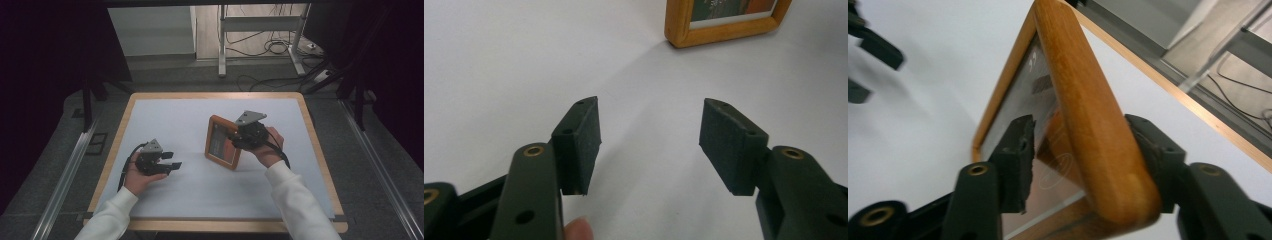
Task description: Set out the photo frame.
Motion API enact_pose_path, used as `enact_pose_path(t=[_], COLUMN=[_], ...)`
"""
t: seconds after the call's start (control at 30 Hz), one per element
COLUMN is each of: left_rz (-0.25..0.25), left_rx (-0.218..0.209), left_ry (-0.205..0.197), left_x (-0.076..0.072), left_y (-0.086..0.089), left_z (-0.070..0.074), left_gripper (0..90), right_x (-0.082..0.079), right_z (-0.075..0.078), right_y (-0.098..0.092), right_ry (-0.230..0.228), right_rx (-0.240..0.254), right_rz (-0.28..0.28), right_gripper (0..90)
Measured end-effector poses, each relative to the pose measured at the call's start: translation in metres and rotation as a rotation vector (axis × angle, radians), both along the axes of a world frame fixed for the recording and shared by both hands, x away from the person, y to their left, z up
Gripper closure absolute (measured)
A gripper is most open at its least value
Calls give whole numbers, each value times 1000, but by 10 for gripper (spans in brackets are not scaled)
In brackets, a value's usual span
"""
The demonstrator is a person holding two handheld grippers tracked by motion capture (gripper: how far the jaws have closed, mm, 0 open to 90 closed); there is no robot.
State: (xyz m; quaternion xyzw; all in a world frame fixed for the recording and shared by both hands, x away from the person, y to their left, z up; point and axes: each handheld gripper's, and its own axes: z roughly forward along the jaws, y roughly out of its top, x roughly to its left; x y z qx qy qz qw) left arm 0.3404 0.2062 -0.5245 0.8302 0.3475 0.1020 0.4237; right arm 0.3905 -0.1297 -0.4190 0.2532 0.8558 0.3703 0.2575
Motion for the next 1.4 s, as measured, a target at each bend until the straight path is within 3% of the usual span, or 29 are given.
enact_pose_path(t=[0.2,0.33,0.53,0.83,0.97,1.23,1.4], left_rz=[19,8,8,5,6,8,9], left_rx=[-14,1,-4,4,1,1,-1], left_ry=[-2,1,2,-2,0,-3,-4], left_x=[0,0,0,0,0,-2,-3], left_y=[2,1,1,0,-1,-3,-4], left_z=[0,-1,-1,-1,-1,-1,0], left_gripper=[374,365,363,357,356,355,354], right_x=[12,16,15,-2,-14,-42,-61], right_z=[-7,-10,-13,-7,-11,-23,-39], right_y=[-3,-4,0,-14,-25,-49,-58], right_ry=[22,33,31,-11,-2,33,71], right_rx=[29,50,22,118,170,244,275], right_rz=[-48,-61,-70,-134,-156,-178,-173], right_gripper=[401,386,328,201,181,199,386])
